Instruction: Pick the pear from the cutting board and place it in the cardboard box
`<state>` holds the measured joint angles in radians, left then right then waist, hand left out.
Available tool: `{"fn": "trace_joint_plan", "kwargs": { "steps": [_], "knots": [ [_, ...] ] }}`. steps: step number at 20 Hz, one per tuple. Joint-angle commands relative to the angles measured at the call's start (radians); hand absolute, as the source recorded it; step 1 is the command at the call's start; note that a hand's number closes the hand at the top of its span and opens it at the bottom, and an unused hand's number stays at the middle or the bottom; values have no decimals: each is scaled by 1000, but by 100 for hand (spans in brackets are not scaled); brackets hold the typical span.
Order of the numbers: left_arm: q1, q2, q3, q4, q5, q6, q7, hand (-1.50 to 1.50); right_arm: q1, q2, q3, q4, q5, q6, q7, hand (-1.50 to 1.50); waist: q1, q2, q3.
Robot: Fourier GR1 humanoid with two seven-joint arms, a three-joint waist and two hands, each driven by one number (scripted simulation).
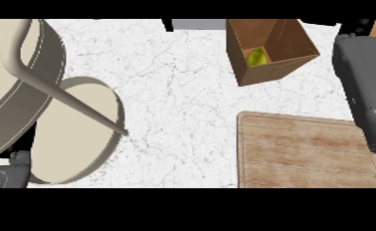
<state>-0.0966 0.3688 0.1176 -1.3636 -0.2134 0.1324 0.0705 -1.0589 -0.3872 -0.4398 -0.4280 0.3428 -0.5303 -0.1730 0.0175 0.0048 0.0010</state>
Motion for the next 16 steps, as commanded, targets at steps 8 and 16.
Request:
{"fn": "trace_joint_plan", "kwargs": {
  "steps": [8,16],
  "knots": [
    [36,28,34,-94,5,-26,83,0,323,-157,-41,-285,-123,212,57,-150,-38,-16,-1],
    [52,19,63,-10,8,-29,-11,0,675,-218,-46,-613,-212,434,103,-150,-42,-14,-2]
  ]
}}
